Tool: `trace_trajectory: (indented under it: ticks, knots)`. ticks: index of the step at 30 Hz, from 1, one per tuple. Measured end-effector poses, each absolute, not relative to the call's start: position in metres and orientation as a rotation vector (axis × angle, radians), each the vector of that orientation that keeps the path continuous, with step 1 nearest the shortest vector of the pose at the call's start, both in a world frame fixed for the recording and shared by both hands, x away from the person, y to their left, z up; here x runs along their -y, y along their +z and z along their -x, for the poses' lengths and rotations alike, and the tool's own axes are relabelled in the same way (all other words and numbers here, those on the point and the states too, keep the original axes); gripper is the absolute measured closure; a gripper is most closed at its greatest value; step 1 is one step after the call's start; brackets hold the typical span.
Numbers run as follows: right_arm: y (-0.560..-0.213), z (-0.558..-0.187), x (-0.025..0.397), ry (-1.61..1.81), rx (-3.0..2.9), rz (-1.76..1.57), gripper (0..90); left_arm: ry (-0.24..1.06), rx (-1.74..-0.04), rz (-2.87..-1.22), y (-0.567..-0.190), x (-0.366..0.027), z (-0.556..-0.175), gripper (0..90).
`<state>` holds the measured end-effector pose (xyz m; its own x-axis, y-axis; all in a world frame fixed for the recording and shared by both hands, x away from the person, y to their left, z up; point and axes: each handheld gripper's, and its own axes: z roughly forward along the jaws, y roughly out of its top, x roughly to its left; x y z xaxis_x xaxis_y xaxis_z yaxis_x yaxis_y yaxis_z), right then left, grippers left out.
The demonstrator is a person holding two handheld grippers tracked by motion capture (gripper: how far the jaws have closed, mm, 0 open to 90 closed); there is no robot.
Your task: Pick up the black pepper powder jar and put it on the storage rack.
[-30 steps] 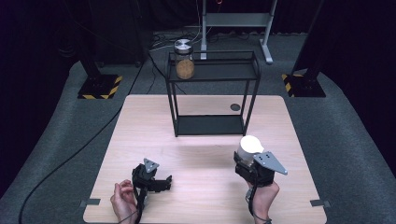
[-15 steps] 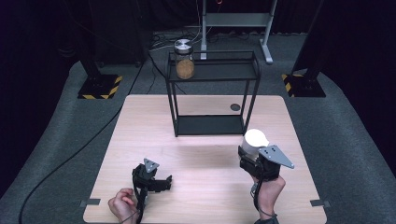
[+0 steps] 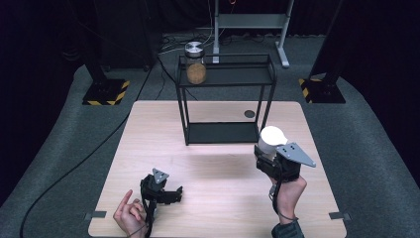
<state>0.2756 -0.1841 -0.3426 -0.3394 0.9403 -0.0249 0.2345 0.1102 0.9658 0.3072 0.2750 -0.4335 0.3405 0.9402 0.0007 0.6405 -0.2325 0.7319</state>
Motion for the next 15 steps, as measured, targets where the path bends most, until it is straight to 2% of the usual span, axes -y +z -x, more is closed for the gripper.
trace_trajectory:
  ticks: [15]
  knots:
    - [-0.314,-0.29,0.19,1.286,-1.694,-1.115,29.5,0.602,-1.381,-1.965,-0.434,-0.274,-0.307,0.0]
